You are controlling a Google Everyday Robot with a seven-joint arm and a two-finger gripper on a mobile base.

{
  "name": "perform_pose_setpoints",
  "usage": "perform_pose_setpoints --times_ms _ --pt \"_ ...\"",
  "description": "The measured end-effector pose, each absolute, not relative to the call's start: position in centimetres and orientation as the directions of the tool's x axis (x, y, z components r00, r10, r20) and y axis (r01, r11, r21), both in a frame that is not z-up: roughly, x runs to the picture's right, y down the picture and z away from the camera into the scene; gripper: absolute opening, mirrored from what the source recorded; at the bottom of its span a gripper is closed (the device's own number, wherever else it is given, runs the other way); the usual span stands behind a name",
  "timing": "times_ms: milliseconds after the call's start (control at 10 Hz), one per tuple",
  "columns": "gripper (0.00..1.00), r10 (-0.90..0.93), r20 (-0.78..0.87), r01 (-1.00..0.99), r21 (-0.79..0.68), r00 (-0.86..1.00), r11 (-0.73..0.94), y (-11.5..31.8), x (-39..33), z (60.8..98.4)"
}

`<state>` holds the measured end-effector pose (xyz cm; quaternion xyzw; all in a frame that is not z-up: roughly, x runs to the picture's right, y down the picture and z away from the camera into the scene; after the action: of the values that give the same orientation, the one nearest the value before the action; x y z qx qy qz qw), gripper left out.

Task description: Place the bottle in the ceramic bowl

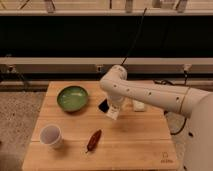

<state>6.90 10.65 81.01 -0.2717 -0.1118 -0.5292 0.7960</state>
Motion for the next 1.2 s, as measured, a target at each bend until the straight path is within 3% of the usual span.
perform_pose_setpoints --times_ms 1200 --pt "0.02 -0.835 0.456 0.945 -0.249 0.307 0.211 6.3 0.3 82.8"
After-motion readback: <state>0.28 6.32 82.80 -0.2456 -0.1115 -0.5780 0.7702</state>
